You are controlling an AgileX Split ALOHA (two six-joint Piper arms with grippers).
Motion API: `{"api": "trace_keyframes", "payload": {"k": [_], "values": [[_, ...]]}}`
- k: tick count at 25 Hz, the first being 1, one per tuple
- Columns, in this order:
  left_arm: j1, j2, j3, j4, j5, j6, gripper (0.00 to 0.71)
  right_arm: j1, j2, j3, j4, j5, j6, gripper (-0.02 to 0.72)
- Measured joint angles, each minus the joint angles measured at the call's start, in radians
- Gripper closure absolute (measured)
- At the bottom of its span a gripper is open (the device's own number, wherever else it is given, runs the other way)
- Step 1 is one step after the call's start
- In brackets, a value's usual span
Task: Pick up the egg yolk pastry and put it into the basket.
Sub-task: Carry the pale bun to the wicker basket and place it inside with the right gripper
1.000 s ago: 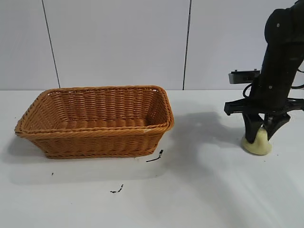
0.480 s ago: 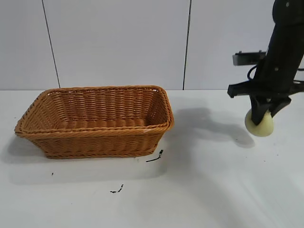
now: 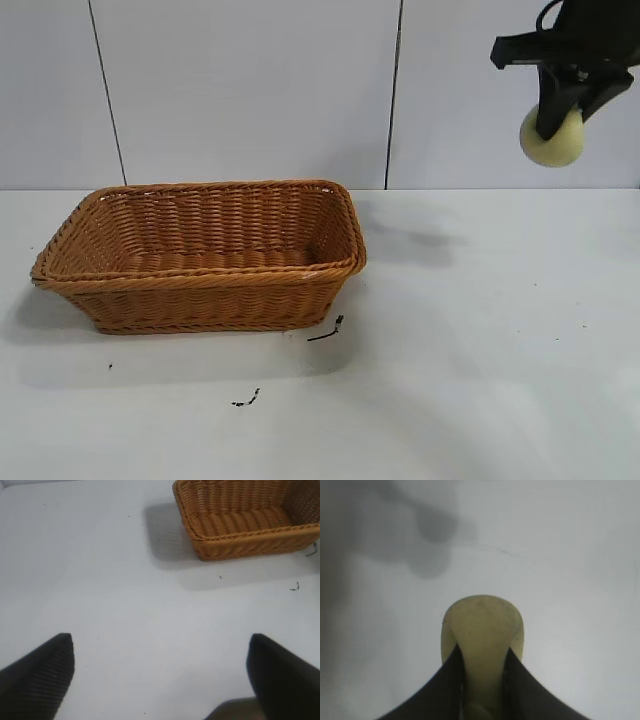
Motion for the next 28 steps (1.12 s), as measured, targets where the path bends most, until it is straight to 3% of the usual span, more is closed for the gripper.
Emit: {"api": "trace_keyframes", "payload": {"k": [12,20,28], "values": [[0.000,0.000,0.000,0.000,0.000,0.000,0.014,0.252,0.113,-0.229,-0.008,0.036,0.027,0.602],[0.000,0.000,0.000,0.000,0.000,0.000,0.014,0.450,0.235,-0.341,-0.033,-0.034,0.031,0.602],[0.000,0.000,0.000,0.000,0.000,0.000,0.014,0.488,0.419,-0.363,-0.038,-0.171,0.069,0.602]]}}
